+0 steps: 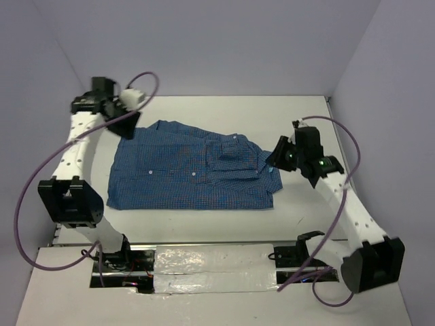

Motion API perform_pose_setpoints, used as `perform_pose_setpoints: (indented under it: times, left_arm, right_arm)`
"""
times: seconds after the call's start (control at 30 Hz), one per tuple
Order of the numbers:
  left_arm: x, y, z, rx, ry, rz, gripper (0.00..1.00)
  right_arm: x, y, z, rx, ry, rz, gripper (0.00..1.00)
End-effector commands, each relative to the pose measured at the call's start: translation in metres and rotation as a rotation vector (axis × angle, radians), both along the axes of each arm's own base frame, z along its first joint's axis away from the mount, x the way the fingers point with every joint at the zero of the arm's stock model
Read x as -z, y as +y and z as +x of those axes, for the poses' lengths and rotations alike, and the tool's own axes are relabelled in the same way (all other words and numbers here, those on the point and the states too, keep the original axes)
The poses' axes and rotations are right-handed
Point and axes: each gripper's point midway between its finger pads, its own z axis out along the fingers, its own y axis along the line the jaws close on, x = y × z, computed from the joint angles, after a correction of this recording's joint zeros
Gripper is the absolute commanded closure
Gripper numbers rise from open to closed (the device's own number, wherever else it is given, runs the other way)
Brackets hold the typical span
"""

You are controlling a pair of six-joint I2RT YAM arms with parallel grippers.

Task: Fold and stack the long sleeve shirts
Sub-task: Fold the shirt

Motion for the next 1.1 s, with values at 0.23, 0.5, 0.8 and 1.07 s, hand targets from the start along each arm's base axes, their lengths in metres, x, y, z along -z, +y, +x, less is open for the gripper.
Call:
perform_pose_setpoints:
  times: [0.23, 0.5, 0.8, 1.07]
  left_arm:
    - [0.004, -0.311, 0.026, 0.562, 0.008, -0.363, 0.42]
    - [0.047, -0.395, 0.051, 0.546, -0.014, -0.471, 0.32]
    - [0.114, -0.391, 0.069, 0.446, 0.069, -0.367, 0.32]
    - [0.121, -0.394, 0.067, 0.452, 0.083, -0.379, 0.49]
  right_arm:
    - [0.016, 0.033, 0.107, -0.235, 0.021, 0.051, 0.45]
    - [0.07, 0.03, 0.143, -0.227, 0.131, 0.071, 0.43]
    - [0.103, 0.034, 0.144, -0.233, 0.19, 0.091, 0.38]
    - [0.113, 0.043, 0.141, -0.26, 0.205, 0.143, 0.46]
